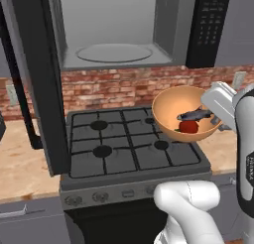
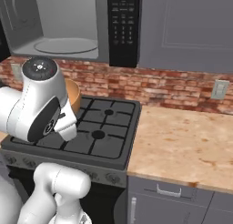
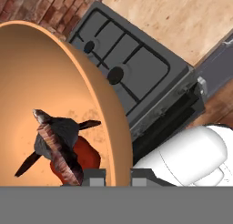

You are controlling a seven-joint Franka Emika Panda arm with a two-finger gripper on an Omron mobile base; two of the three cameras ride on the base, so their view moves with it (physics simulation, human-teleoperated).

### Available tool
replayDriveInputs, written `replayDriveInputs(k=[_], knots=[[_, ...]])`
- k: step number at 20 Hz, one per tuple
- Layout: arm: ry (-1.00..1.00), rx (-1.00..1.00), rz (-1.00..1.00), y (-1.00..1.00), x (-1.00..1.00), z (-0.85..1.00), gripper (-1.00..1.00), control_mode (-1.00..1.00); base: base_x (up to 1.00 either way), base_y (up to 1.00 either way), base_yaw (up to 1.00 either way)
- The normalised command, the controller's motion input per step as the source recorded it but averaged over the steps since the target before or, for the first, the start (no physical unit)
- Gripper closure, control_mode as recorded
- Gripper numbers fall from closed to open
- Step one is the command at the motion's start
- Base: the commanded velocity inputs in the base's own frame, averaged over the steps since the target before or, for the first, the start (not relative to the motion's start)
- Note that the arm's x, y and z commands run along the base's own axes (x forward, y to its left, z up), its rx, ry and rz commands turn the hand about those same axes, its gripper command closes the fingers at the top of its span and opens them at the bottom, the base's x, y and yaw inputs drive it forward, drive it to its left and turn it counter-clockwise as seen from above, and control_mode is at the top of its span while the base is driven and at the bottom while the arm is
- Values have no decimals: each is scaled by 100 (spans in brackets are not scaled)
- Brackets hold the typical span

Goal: The microwave is finished heating the fish and bell pepper. Take the bowl containing the food and place it on the dining counter.

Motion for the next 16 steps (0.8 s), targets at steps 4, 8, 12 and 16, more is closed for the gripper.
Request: replayDriveInputs(k=[4,8,12,16], knots=[[0,0,0,0,0,0,100,100,-32,-79,30],[0,0,0,0,0,0,100,100,-47,-74,53],[0,0,0,0,0,0,100,100,-38,-29,86],[0,0,0,0,0,0,100,100,-10,-3,100]])
